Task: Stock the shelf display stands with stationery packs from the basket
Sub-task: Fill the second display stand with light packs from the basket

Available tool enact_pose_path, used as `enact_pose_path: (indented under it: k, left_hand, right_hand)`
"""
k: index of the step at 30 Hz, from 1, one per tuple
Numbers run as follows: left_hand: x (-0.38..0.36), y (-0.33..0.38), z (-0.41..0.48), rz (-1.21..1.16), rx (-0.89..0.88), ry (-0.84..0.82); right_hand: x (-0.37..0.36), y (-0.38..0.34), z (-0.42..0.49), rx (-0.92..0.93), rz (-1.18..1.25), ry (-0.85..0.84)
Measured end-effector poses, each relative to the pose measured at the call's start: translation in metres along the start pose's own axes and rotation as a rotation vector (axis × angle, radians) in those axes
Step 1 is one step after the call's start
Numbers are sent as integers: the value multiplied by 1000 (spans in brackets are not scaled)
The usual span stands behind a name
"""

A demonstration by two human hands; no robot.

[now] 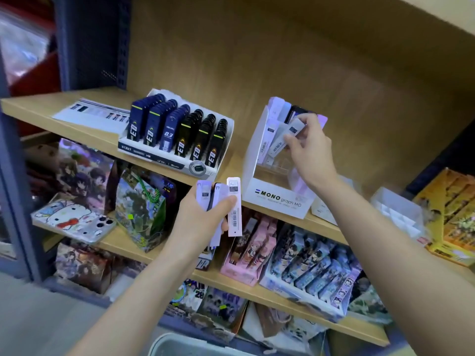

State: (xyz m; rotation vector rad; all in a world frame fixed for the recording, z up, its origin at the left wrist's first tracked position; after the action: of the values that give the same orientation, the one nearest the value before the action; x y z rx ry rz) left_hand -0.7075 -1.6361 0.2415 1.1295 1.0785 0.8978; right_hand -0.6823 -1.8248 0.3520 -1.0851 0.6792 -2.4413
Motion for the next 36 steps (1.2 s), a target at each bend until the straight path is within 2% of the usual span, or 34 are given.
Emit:
enact_pose_path:
  k: [4,8,11,14,17,20,23,25,27,30,33,36]
  left_hand:
    - [4,-2,1,-12,-3,-3]
    - [7,-4,2,-28,6,7]
    - [7,-3,1,-42,13,2]
    - [7,-6,0,-55,28,0]
    - [7,-10,0,-46,40,-8]
    - [8,-12,0,-40,49,-13]
    - [6,-13,-1,-21,60,-26]
    - [3,-12,-3,4,59,-52]
    - [0,-12,-5,42,35,-92]
    - [-5,-12,-10,87,12,-142]
    - [-8,-12,-13,94,25,-178]
    - [-8,-16,-15,80,114,-187]
  right_hand:
    - [7,1,8,-50,-46,-56]
    - [6,-2,13,7,-138,-185]
    - [2,-4,16,79,-223,-101]
    - [-1,0,15,57,-210,-59]
    - [-1,0,5,69,-295,-5]
    - [1,-10,-21,101,-195,98]
    - [-5,-19,-63,87,-84,-87]
    - [-9,-24,-89,5,-22,-267]
    - [-12,-25,-104,-96,62,-371]
    - [-11,-26,-110,-195,137,-411]
    - [-6,-23,-109,-206,148,-438]
    - [10,-20,-97,-173,138,-329]
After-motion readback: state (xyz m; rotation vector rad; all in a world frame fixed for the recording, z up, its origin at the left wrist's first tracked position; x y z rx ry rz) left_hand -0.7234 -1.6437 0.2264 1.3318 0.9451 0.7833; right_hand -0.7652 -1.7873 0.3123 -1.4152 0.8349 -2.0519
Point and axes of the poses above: each hand's wrist, its own z-axis towards the middle knuckle, its own x-axis out of the back of the hand, y = z × x, the point moved 2 cm from there along z, towards the middle knuckle, and after that the axes turned 3 degrees about z, right-handed, at the moved point
